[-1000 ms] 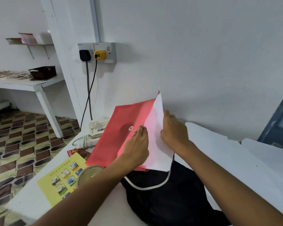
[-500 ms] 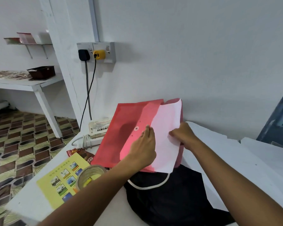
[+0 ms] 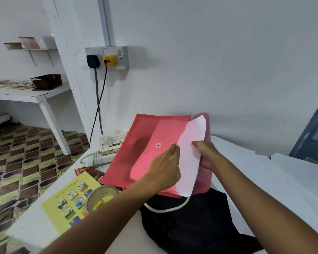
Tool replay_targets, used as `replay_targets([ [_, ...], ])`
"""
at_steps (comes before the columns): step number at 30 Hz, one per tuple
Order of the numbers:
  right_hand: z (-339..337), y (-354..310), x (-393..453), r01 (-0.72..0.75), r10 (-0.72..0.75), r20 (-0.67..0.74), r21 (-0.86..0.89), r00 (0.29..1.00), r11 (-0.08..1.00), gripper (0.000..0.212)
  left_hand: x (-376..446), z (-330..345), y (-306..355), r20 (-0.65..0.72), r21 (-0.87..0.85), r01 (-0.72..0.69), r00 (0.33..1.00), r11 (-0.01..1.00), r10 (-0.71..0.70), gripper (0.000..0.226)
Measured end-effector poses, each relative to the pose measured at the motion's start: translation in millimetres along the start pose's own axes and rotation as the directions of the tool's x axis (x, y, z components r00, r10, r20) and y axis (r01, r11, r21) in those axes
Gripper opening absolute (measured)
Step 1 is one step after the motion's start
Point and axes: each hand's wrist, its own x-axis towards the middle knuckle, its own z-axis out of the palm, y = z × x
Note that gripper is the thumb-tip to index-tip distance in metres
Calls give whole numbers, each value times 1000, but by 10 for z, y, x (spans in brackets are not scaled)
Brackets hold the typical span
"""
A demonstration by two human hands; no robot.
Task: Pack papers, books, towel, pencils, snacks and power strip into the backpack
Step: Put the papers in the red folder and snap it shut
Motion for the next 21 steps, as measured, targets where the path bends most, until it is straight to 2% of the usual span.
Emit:
replay_targets([
  [3,81,-14,-53,-45,63,145,-126,987,991,15,16,25,21,-24,-14,-40,999,999,40,65],
  [5,135,-32,-88,-6,50,198,-218,979,976,15,36,37,39,-31,-5,-39,999,999,39,67],
  [9,60,-154,-119,125,-86,109,-429,990,895,9,98,23,57,-42,22,25,999,999,-24,67],
  [11,5,-227,-145,153,-116,101,-541,988,827,12,120,19,58,-42,26,37,998,999,-36,66],
  [15,23,-235,-161,206,-184,115,-765,976,611,23,117,57,102,-54,-3,-2,999,1000,2,66],
  [16,33,-207,-127,212,-185,123,-762,975,611,24,111,71,123,-56,-13,-22,998,1000,21,65],
  [21,102,-99,-5,240,-187,152,-537,971,809,31,103,82,155,-95,-27,-69,993,997,67,58],
])
